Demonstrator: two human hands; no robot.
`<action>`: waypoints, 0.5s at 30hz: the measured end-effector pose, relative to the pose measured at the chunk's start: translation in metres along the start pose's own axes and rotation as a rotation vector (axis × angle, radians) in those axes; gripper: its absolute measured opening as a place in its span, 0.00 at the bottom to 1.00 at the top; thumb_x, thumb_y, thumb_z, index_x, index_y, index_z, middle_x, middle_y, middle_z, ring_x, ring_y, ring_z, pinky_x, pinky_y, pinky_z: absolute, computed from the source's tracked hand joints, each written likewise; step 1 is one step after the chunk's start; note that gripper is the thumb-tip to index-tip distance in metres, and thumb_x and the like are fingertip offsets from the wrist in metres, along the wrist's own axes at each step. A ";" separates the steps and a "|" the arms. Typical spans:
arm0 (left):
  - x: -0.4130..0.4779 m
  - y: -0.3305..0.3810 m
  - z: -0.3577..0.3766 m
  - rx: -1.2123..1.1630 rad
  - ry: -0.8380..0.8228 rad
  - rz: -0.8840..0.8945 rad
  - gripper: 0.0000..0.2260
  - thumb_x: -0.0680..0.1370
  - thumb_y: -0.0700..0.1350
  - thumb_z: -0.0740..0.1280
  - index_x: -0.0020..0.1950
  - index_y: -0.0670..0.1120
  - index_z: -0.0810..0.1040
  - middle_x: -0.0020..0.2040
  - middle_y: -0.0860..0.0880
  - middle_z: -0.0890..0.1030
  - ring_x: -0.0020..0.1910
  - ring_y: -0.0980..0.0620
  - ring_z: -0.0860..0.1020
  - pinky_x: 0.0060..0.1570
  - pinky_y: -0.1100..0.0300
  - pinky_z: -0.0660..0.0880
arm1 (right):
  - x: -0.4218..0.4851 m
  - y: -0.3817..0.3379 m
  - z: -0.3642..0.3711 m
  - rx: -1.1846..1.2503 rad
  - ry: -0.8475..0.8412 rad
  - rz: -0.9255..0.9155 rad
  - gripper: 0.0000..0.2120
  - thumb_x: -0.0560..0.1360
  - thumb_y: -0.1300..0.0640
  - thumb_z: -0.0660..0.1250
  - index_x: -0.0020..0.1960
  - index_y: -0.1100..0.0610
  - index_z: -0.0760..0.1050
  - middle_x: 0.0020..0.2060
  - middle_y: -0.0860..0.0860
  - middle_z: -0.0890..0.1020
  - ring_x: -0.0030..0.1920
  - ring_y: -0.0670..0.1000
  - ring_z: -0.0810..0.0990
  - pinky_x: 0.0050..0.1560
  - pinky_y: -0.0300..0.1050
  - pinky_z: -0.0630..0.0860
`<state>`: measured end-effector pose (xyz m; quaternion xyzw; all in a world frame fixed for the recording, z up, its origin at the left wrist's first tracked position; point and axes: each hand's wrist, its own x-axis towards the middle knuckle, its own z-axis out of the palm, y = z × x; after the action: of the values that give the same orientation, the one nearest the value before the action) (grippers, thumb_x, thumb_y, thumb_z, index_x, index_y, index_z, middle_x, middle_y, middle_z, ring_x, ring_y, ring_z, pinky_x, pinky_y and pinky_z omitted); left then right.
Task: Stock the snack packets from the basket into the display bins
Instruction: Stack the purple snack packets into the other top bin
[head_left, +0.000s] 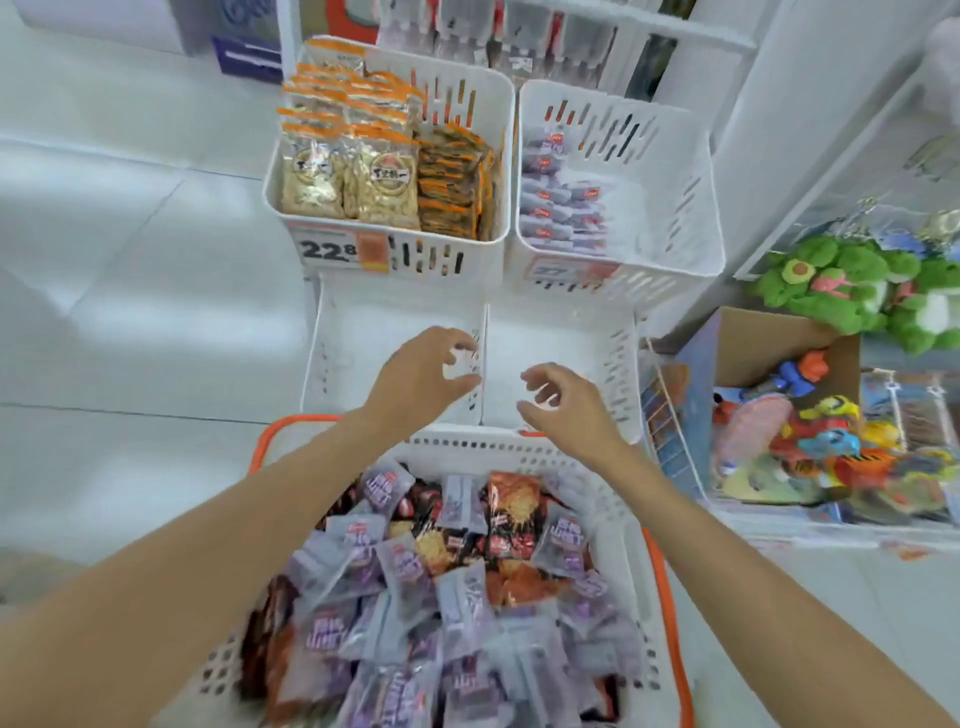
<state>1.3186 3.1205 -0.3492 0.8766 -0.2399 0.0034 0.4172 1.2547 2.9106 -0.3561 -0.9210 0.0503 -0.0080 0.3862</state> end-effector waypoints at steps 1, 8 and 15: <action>-0.019 -0.013 -0.001 -0.011 -0.032 -0.052 0.15 0.75 0.47 0.74 0.60 0.49 0.77 0.55 0.54 0.77 0.47 0.54 0.76 0.54 0.52 0.76 | -0.009 0.006 0.020 -0.038 -0.149 0.036 0.16 0.74 0.57 0.72 0.61 0.55 0.76 0.53 0.50 0.78 0.50 0.50 0.77 0.50 0.42 0.72; -0.122 -0.090 -0.016 -0.077 -0.064 -0.385 0.13 0.74 0.43 0.74 0.58 0.50 0.78 0.55 0.53 0.78 0.45 0.50 0.79 0.44 0.52 0.80 | -0.046 0.061 0.142 -0.418 -0.530 0.099 0.34 0.75 0.52 0.73 0.76 0.56 0.63 0.76 0.55 0.63 0.76 0.57 0.60 0.74 0.49 0.58; -0.138 -0.092 -0.022 -0.140 -0.070 -0.438 0.21 0.76 0.44 0.72 0.68 0.48 0.74 0.65 0.51 0.75 0.55 0.49 0.78 0.46 0.61 0.77 | -0.043 0.021 0.132 -0.259 -0.195 0.012 0.13 0.83 0.56 0.58 0.65 0.58 0.73 0.52 0.52 0.77 0.54 0.54 0.77 0.51 0.45 0.72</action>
<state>1.2401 3.2440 -0.4306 0.8763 -0.0581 -0.1343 0.4591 1.2174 2.9934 -0.4627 -0.9592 0.0188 0.0902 0.2673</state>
